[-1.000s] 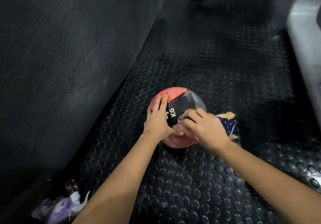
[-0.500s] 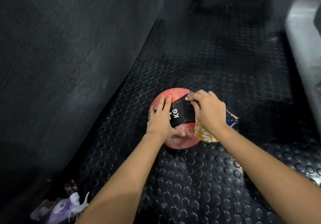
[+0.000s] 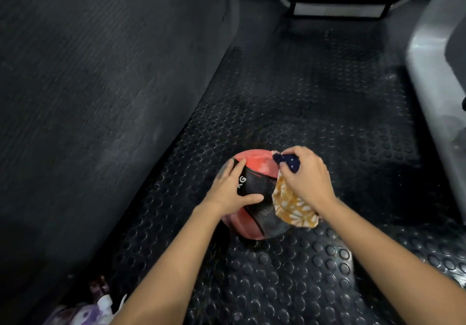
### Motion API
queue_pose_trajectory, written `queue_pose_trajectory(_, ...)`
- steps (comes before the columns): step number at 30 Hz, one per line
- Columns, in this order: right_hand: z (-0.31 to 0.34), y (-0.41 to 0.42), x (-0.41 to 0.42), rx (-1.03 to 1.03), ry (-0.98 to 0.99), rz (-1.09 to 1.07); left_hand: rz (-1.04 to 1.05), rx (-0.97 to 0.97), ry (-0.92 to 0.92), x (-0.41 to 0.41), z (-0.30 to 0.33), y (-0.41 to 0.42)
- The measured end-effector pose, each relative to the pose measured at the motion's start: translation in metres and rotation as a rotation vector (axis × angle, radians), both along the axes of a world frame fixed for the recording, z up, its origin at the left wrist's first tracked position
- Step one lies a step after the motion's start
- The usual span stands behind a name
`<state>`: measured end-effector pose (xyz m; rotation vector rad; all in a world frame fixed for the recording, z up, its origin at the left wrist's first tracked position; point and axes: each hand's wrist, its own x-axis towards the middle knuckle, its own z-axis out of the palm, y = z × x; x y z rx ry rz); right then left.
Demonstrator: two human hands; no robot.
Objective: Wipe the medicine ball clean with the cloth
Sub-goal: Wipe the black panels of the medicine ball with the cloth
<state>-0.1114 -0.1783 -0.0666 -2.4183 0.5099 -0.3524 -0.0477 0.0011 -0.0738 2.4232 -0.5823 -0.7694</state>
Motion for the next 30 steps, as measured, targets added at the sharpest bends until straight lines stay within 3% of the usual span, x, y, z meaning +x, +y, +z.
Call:
queue_pose_trajectory(5,-0.010,-0.006,0.004,-0.055,0.197,0.210,-0.030,-0.019,0.039,-0.006,-0.005,0.007)
queue_pose_trajectory(9,-0.016,0.006,-0.006,0.013,0.131,0.217,-0.022,0.014,0.083,-0.007,-0.004,0.011)
queue_pose_trajectory(15,-0.007,0.019,-0.003,-0.136,0.140,0.196,0.032,0.061,0.036,-0.010,-0.006,0.003)
queue_pose_trajectory(19,-0.003,0.025,-0.014,-0.264,0.086,0.403,0.032,0.077,0.037,-0.013,-0.008,0.000)
queue_pose_trajectory(23,0.001,0.018,0.002,-0.188,0.124,0.197,0.045,0.082,0.018,-0.016,-0.007,0.001)
queue_pose_trajectory(27,-0.004,0.039,-0.017,-0.338,0.012,0.435,0.042,0.083,0.036,-0.014,-0.005,0.004)
queue_pose_trajectory(30,0.000,0.025,-0.002,-0.323,0.067,0.307,0.048,0.090,0.026,-0.019,-0.004,0.002)
